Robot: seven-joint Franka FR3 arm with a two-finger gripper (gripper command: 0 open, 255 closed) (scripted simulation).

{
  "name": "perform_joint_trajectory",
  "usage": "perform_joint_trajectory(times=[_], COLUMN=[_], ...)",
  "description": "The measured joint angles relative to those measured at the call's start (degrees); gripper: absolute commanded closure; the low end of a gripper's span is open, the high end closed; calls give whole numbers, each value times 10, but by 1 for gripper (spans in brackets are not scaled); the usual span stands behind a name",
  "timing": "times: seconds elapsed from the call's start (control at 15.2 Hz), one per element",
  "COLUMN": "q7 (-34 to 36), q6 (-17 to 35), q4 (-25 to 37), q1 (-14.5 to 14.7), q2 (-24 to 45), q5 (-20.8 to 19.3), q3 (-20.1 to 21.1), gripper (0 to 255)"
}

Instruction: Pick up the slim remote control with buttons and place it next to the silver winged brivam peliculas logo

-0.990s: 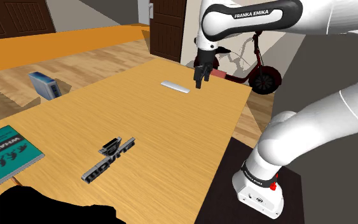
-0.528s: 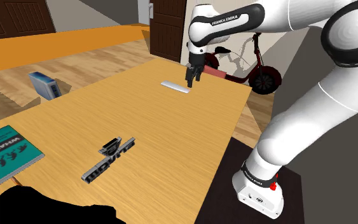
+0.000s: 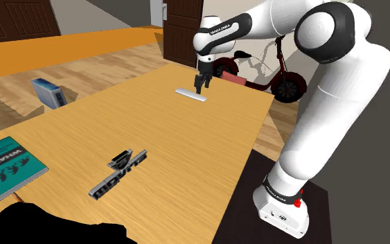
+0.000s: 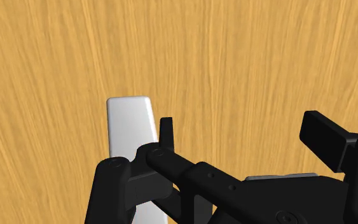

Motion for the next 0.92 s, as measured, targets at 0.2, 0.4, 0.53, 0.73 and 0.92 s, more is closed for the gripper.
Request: perform_joint_trajectory(times=[0.2, 0.4, 0.53, 0.73, 0.92], q7=[-21, -44, -55, -73, -78], q6=[13, 11, 13, 5, 12], q4=[49, 122, 167, 251, 269], q1=[-8, -20, -29, -46, -51], q2=[59, 129, 173, 248, 272], q5=[17, 38, 50, 68, 74], q3=[-5, -6, -5, -2, 0], gripper=[0, 0, 0, 0, 0])
